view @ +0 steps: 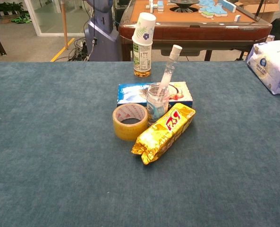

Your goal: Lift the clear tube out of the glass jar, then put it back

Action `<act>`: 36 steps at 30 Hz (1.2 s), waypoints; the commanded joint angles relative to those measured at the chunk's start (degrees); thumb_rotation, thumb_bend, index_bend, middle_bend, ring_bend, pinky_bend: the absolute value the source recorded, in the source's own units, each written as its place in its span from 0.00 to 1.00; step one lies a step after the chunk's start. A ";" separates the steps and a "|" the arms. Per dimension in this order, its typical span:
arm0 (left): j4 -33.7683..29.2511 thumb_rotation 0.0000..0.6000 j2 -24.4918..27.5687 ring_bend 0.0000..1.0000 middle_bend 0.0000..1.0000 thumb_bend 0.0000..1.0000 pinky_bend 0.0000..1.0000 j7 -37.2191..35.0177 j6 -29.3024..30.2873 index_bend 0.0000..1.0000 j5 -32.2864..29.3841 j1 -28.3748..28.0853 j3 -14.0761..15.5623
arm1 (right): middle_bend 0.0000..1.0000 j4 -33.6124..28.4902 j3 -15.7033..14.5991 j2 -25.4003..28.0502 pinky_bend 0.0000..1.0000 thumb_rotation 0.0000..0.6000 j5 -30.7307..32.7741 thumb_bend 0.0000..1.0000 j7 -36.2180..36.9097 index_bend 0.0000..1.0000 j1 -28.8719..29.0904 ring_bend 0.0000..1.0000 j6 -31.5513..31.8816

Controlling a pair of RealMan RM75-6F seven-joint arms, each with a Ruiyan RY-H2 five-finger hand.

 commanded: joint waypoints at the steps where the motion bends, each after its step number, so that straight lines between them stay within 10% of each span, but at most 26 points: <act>1: 0.02 1.00 0.02 0.52 0.70 0.14 0.70 -0.29 -0.06 0.55 0.03 -0.07 -0.01 | 0.39 0.02 -0.06 -0.05 0.36 1.00 0.02 0.29 -0.17 0.53 -0.09 0.31 0.10; 26: 0.20 1.00 0.16 0.52 0.70 0.14 0.70 -1.70 -0.57 0.55 -0.11 -0.53 -0.13 | 0.38 -1.79 3.24 1.24 0.36 1.00 0.51 0.26 3.61 0.53 1.64 0.27 0.96; 36: 0.21 1.00 0.63 0.52 0.70 0.14 0.70 -2.76 0.09 0.55 -0.48 -0.31 -0.44 | 0.40 -12.92 8.05 5.14 0.36 1.00 7.77 0.26 -8.30 0.53 7.00 0.27 -5.14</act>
